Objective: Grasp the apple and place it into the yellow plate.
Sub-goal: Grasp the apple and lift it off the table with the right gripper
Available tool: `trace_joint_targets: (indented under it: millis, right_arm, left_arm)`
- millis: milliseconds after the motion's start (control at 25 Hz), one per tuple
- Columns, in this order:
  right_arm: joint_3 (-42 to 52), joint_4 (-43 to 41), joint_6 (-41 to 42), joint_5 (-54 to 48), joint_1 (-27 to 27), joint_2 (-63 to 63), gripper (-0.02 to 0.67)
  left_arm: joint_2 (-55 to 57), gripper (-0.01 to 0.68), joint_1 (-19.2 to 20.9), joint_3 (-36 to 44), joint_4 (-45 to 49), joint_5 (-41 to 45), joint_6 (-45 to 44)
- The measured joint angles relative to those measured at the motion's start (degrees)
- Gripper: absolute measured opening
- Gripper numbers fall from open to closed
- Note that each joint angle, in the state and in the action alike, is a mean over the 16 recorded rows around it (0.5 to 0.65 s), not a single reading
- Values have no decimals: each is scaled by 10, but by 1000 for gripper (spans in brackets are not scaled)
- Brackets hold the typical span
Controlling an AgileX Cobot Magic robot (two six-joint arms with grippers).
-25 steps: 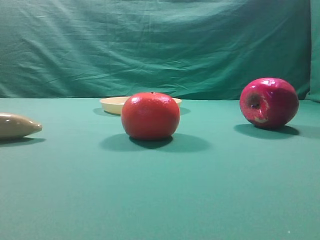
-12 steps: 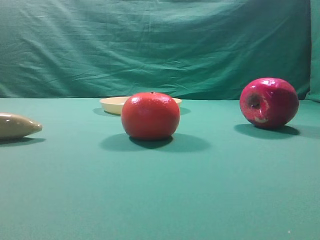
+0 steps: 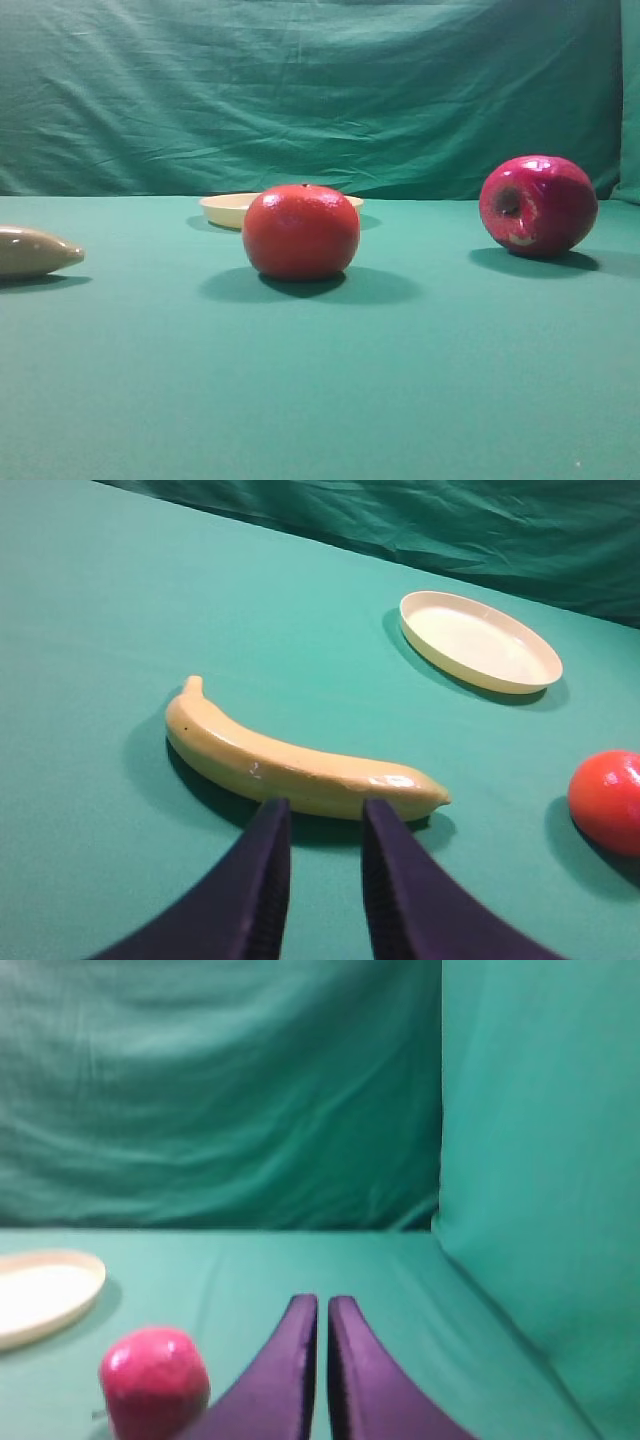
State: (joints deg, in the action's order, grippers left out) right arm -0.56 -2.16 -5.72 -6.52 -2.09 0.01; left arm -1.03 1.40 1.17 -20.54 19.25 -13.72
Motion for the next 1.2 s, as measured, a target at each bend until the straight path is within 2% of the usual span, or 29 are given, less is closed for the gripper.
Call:
trace_joint_targets:
  millis: [240, 600, 960, 1200]
  right_arm:
    - [-65, 10, -15, -10, 0, 53, 0]
    - [-223, 13, 8, -149, 0, 236, 0]
    - [-363, 97, 139, -265, -3, 441, 0]
    - [-433, 170, 239, -305, -32, 555, 0]
  left_arm:
    - [0, 157, 0, 0, 0, 0, 0]
    - [0, 157, 0, 0, 0, 0, 0]
    - [0, 157, 0, 0, 0, 0, 0]
    - [0, 157, 0, 0, 0, 0, 0]
